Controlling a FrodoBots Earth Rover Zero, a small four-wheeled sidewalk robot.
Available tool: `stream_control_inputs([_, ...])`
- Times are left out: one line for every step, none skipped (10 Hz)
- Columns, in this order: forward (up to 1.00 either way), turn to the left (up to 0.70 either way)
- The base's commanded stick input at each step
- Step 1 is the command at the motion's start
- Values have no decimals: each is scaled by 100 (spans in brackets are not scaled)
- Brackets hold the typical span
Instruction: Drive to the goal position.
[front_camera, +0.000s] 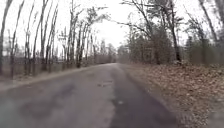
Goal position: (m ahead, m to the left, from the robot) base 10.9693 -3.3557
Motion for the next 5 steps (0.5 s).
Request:
stream_control_inputs([100,40])
stream_control_inputs([100,0])
stream_control_inputs([100,0])
stream_control_inputs([100,0])
stream_control_inputs([100,0])
